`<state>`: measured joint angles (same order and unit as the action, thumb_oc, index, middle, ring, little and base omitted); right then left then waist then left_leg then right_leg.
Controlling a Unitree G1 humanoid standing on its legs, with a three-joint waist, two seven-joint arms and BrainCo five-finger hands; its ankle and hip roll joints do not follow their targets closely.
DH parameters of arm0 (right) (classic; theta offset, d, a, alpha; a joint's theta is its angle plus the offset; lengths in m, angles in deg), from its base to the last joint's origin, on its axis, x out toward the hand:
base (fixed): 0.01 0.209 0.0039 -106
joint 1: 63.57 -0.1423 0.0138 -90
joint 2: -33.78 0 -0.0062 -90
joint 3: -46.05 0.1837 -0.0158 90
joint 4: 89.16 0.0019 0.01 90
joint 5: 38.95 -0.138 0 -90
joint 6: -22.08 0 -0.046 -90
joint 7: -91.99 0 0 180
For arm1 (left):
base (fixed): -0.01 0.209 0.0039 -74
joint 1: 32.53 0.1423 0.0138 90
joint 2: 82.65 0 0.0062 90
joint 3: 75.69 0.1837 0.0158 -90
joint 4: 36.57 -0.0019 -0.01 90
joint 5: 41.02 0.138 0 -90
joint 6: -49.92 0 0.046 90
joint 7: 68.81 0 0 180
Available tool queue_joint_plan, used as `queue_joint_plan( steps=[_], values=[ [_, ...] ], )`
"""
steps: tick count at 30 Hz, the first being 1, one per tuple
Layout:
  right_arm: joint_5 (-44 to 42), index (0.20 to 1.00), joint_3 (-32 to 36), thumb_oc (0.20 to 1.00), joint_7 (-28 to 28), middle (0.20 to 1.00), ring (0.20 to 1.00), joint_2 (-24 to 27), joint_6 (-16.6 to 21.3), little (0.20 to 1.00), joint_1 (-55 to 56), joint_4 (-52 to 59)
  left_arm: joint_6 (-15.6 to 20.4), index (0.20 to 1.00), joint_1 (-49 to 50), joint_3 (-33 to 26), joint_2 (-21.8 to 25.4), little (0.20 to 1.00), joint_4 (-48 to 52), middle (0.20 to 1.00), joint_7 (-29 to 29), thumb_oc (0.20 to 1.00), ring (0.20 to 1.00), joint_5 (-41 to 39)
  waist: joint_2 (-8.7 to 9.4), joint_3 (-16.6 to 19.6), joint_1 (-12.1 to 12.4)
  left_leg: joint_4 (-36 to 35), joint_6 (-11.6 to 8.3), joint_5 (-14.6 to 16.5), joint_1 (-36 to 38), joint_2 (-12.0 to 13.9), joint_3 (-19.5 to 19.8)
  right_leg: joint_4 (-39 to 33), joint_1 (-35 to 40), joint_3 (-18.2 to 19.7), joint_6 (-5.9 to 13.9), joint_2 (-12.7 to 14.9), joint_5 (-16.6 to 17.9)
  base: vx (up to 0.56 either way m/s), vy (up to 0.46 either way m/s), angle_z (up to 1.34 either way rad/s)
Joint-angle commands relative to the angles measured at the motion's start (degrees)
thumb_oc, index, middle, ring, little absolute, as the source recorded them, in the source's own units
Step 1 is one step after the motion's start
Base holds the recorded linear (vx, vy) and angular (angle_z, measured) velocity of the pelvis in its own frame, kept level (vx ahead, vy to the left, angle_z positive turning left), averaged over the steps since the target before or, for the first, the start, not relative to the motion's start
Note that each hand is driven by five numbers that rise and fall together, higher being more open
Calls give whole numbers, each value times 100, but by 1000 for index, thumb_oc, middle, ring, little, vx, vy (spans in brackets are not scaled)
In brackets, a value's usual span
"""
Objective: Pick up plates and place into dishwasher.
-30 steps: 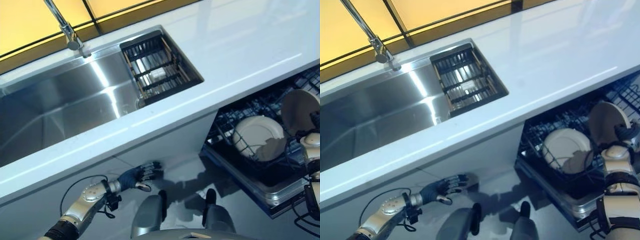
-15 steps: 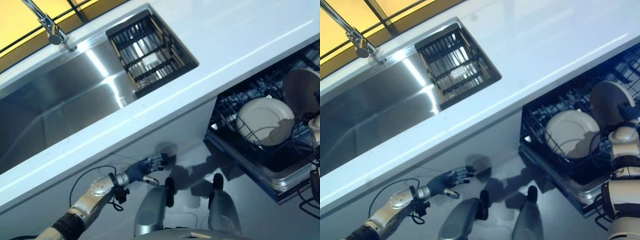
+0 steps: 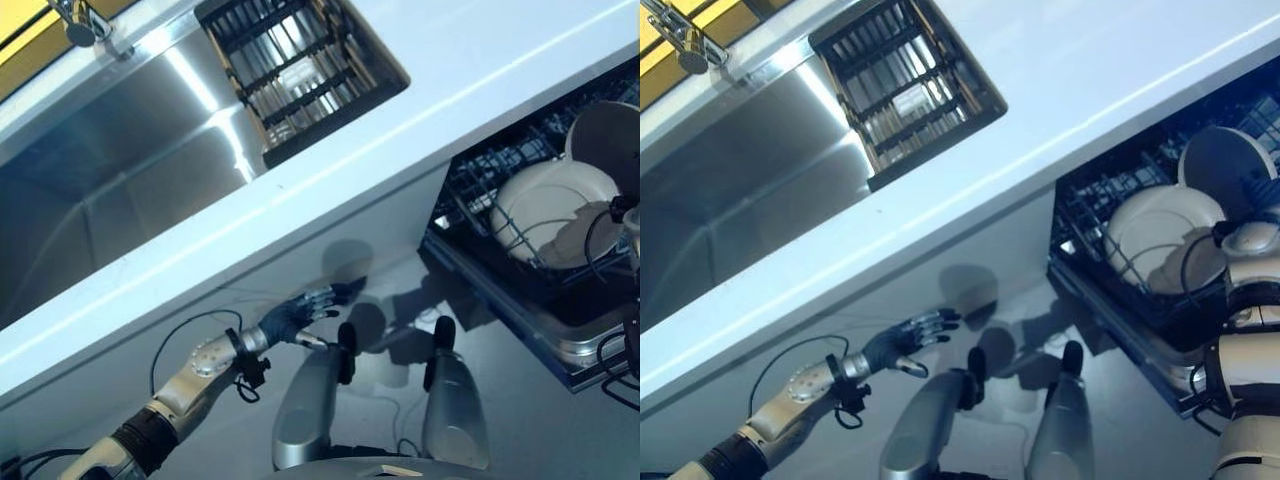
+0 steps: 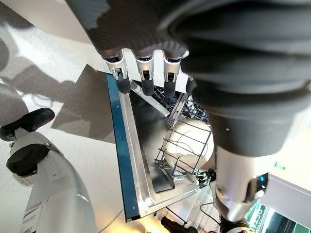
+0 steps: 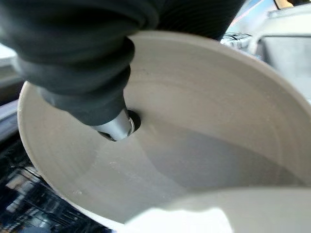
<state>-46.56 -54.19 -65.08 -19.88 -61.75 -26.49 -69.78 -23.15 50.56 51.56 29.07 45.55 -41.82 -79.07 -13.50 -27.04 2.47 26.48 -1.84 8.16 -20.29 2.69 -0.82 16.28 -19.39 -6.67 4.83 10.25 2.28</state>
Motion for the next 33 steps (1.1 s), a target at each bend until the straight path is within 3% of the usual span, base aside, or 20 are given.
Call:
queue_joint_plan(
  steps=[1,2,3,4,10,18,24,27,29,33],
  values=[
    [-349,200,-290,200,-47,200,200,99,29,200,-323,35,297,1000,230,34,151,1000,510,1000,-125,1000,1000,-149,82,156,53,-361,-286,-538,-501,374,308,430,36,-114,-2,85,-642,0,0,0],
    [-385,203,-287,203,-27,203,203,94,17,203,-345,14,302,1000,208,42,155,1000,506,1000,-161,1000,1000,-128,88,156,61,-395,-278,-549,-496,362,319,420,36,-111,-6,79,-645,0,0,0],
    [-430,636,-280,636,10,636,636,96,6,636,-375,-21,300,1000,189,47,163,1000,495,1000,-176,1000,1000,-136,95,157,71,-419,-264,-557,-488,353,324,431,29,-118,-8,79,-647,0,0,0],
    [-492,1000,-262,1000,14,1000,1000,89,5,1000,-380,-38,311,1000,186,52,171,1000,486,1000,-181,1000,1000,-149,97,157,79,-432,-255,-561,-483,345,322,443,27,-124,-6,87,-652,0,0,0],
    [-624,1000,-105,1000,158,1000,1000,109,44,1000,-295,10,282,1000,246,-5,173,1000,486,1000,-141,1000,1000,-176,125,190,82,-460,-239,-560,-420,339,268,429,95,-149,-15,89,-659,0,0,0],
    [-1284,1000,310,1000,567,1000,1000,166,601,1000,-58,505,266,1000,363,-166,171,1000,501,1000,-108,1000,1000,-192,191,215,21,-535,-226,-557,-322,331,203,360,193,-141,-4,81,-639,0,0,0],
    [-2375,1000,1097,1000,619,1000,1000,1,1126,1000,471,1365,351,1000,651,-356,-39,1000,347,1000,-32,1000,1000,-185,327,207,-127,10,-224,-237,-332,326,130,396,262,-17,-70,57,-609,35,37,-5],
    [-3035,1000,1622,1000,593,1000,1000,-126,1132,1000,821,1474,344,1000,735,-351,-152,1000,275,1000,-73,1000,1000,-161,398,237,-166,389,-206,-14,-385,326,111,534,283,71,-100,39,-647,59,-6,-9],
    [-3004,1000,1854,1000,599,1000,1000,-204,1087,1000,989,1343,371,1000,738,-267,-189,1000,210,1000,-131,1000,1000,-108,434,246,-160,615,-184,104,-456,323,115,634,279,98,-124,29,-674,51,-44,-2],
    [-3262,1000,2060,1000,1055,1000,1000,-292,1145,1000,1088,972,378,1000,744,-116,-206,1000,83,1000,-222,1000,1000,-130,442,269,-138,729,-158,155,-469,354,129,729,308,140,-123,7,-705,53,-36,-10]
  ],
)
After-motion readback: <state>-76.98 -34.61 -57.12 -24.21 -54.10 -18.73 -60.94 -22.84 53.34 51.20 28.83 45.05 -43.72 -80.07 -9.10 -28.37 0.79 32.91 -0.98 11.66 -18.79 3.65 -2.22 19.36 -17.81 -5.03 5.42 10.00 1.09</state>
